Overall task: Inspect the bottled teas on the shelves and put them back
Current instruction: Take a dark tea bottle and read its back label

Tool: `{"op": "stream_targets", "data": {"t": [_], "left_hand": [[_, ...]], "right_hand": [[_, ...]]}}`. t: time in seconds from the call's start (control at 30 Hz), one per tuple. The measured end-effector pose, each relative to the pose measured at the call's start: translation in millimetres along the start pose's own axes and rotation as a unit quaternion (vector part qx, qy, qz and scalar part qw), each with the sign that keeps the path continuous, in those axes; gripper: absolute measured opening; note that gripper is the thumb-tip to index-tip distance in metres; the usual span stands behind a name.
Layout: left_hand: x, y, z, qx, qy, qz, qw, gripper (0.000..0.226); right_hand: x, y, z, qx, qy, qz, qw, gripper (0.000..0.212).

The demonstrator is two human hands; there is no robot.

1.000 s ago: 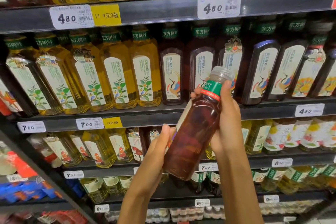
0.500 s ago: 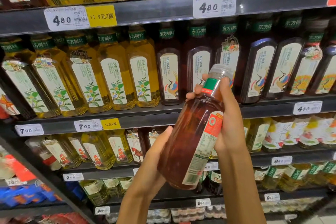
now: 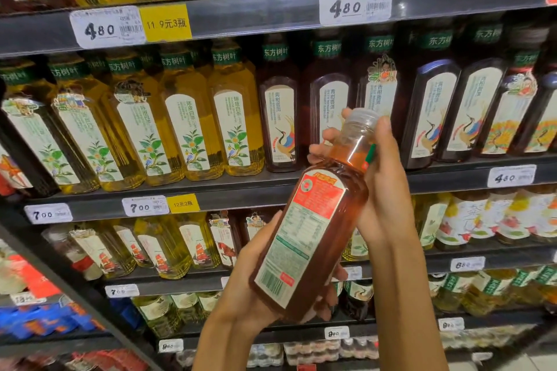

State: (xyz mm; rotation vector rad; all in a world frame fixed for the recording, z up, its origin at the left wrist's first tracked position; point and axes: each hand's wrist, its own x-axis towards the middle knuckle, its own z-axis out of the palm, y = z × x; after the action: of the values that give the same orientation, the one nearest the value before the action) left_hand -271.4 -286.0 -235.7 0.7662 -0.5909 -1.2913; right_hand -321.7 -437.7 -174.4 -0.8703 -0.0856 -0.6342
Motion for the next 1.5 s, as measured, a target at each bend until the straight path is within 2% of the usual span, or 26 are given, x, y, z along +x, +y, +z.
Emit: {"op": "stream_targets", "data": {"t": [0.07,0.17,0.3,0.37,0.43,0.5,0.53,0.6,0.67,0.77,0.83,0.9,0.97,1.07,1.13,1.2,1.33,1.4,1.5], "left_hand": [[0.1,-0.4,-3.2,0.048,0.026,0.004,0.999,0.069],[1.8,3.3,-7.3,0.115,0.133,0.028,0.984,0.072],[2.7,4.2,-2.3,0.107,0.175,0.043,0.978,0.072],[3.3,1.3,1.8,0.111,0.195,0.065,0.972,0.071],[6.2,0.4,8.6,0.195,0.242,0.105,0.945,0.057],[10.4,0.4,10.2,0.307,0.311,0.167,0.884,0.049],[11.3,1.4,9.5,0.343,0.336,0.196,0.855,0.045],[12.2,2.5,5.1,0.375,0.335,0.209,0.839,0.043],[10.1,3.9,0.7,0.373,0.297,0.185,0.859,0.044],[4.9,7.7,-5.2,0.308,0.225,0.128,0.915,0.040],[2.4,9.4,-4.7,0.258,0.180,0.075,0.946,0.059],[3.7,6.3,-4.9,0.240,0.143,0.051,0.959,0.081],[5.4,4.0,-3.9,0.242,0.142,0.083,0.956,0.078],[6.9,6.0,-0.1,0.287,0.172,0.148,0.931,0.057],[8.5,7.2,-2.8,0.298,0.192,0.184,0.917,0.047],[9.5,6.8,-5.3,0.299,0.213,0.206,0.907,0.046],[8.2,3.5,-6.8,0.314,0.201,0.189,0.908,0.046],[6.1,4.8,-6.9,0.287,0.203,0.174,0.920,0.048],[1.2,4.4,-10.3,0.198,0.211,0.136,0.947,0.070]], "right_hand": [[1.1,1.7,2.1,0.021,0.006,0.005,1.000,0.051],[5.5,1.4,5.7,0.006,0.023,0.002,1.000,0.034],[12.4,0.6,12.7,-0.089,0.021,0.010,0.996,0.048],[17.3,-0.9,13.4,-0.125,0.010,0.023,0.992,0.045],[20.9,-2.8,12.0,-0.160,0.021,0.038,0.986,0.045],[22.4,-2.5,9.7,-0.173,0.042,0.049,0.983,0.046],[22.5,-0.6,8.2,-0.161,0.053,0.052,0.984,0.041],[23.2,3.5,5.3,-0.096,0.076,0.049,0.991,0.021],[23.7,4.6,3.6,-0.062,0.066,0.032,0.995,0.014],[25.3,-0.3,2.4,-0.020,-0.030,0.002,0.999,0.014],[25.8,-4.9,3.9,0.035,-0.109,-0.009,0.993,0.020],[25.9,-7.8,5.8,0.036,-0.154,-0.016,0.987,0.029],[25.1,-10.1,7.5,0.021,-0.157,-0.022,0.987,0.033],[25.0,-14.7,6.9,-0.087,-0.084,-0.050,0.991,0.034],[24.4,-15.5,7.6,-0.164,-0.043,-0.047,0.984,0.042],[22.2,-11.8,11.7,-0.194,-0.033,-0.036,0.980,0.047],[18.6,-4.5,16.0,-0.138,-0.016,-0.051,0.989,0.025],[20.3,-6.1,14.2,-0.104,-0.042,-0.043,0.993,0.025],[22.9,-7.8,12.6,-0.008,-0.109,-0.014,0.994,0.035]]}}
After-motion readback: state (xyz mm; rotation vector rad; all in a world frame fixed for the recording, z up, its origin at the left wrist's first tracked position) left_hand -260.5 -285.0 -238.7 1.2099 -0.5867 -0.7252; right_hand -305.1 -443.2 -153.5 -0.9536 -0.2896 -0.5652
